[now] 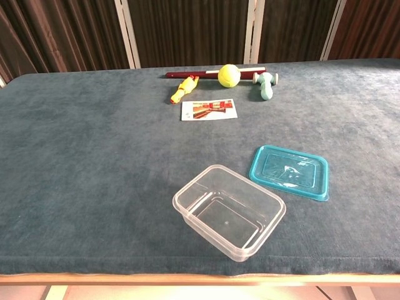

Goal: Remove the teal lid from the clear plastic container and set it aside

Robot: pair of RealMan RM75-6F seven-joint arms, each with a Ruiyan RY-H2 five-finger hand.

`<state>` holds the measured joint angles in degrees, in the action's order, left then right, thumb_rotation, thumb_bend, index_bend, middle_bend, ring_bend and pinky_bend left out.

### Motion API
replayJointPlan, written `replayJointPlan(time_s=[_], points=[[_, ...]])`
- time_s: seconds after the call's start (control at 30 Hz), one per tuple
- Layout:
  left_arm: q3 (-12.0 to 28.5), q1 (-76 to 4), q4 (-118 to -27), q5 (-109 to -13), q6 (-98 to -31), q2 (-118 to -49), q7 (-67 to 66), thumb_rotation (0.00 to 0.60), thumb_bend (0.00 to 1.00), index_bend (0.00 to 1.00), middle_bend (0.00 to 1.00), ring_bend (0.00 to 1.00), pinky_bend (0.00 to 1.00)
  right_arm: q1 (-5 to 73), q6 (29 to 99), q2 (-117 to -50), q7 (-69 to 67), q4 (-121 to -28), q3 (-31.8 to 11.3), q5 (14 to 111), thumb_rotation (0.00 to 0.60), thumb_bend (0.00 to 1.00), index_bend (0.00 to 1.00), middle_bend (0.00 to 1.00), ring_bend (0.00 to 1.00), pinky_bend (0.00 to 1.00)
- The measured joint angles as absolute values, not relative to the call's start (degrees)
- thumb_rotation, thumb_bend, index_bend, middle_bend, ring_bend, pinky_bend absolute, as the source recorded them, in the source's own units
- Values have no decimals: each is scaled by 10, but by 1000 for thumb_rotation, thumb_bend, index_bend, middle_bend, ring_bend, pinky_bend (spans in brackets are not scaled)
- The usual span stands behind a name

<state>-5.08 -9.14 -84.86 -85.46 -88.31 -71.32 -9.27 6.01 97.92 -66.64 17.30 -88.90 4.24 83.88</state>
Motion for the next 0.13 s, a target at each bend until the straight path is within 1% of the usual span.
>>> replayJointPlan(time_s=[0.07,0.13], points=[[-52,-85,-853,-863,-889,-710,-89,600,343,0,0,0,0,43,997,-668,149,-883,41,850,600,79,0,0,0,0],[-53,-80,-855,-877,-894,-709,-88,600,343,0,0,0,0,40,994,-667,140,-882,38,854,600,79,0,0,0,0]])
